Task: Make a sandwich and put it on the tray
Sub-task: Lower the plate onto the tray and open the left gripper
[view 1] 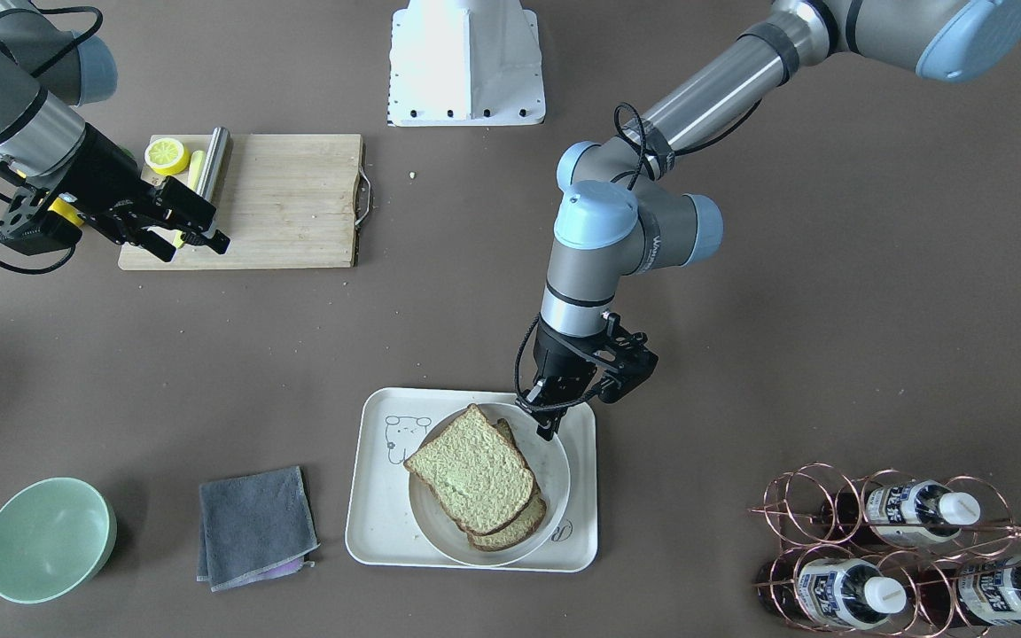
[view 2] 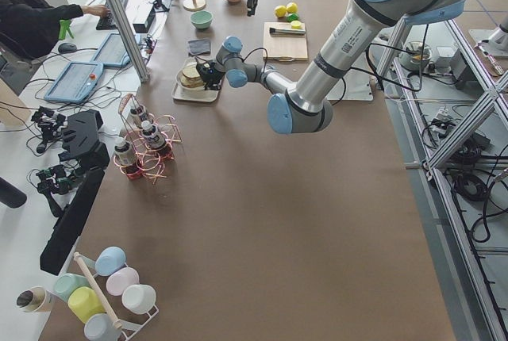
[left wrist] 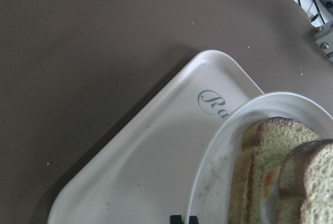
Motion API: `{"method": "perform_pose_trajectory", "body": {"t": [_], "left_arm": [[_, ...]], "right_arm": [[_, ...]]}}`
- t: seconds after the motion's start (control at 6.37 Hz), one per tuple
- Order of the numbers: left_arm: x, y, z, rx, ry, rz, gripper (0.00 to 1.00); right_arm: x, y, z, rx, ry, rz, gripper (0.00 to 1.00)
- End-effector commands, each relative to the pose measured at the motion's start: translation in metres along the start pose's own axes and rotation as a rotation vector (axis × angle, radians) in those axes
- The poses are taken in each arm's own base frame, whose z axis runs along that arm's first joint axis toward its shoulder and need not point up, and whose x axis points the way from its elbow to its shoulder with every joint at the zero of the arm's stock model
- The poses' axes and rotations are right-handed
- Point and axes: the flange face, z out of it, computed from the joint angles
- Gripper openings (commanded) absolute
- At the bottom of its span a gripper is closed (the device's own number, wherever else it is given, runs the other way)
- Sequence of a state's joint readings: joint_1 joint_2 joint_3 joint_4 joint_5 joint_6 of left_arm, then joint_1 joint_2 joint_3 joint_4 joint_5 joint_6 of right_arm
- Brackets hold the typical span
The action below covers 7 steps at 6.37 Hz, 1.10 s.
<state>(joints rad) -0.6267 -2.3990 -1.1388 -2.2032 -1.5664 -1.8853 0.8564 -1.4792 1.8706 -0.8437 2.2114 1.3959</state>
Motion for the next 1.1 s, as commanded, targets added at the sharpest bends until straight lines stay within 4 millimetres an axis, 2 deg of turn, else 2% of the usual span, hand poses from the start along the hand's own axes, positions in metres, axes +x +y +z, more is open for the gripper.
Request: {"method": "perform_pose_trajectory", "body": {"t": [0.0,0.16,0.31,0.63,0.78,0.94], "left_arm": [[0.001,0.001,0.001,-0.001,0.002,0.000,0.00],[0.000,0.001,0.000,-0.003,0.014,0.005,0.53],[-0.003,0.003,0.001,-0.004,0.012,0.009,0.97],[0.005,-0.009,-0.011,-0.003,0.035,0.029,0.93],[-0.004,-0.019,-0.030,-0.006,0.061,0.072,0.93],[-0.020,-0.031,-0.049,-0.086,0.044,0.085,0.96]], "right_arm": [[0.000,0.000,0.000,0.000,0.000,0.000,0.99],[0.000,0.000,0.000,0.000,0.000,0.000,0.99],[0.000,0.000,0.000,0.000,0.000,0.000,0.99],[-0.001,0.000,0.000,-0.001,-0.002,0.000,0.99],[-0.001,0.000,0.000,-0.001,-0.002,0.000,0.99],[-0.001,0.000,0.000,-0.001,-0.001,-0.001,0.99]]}}
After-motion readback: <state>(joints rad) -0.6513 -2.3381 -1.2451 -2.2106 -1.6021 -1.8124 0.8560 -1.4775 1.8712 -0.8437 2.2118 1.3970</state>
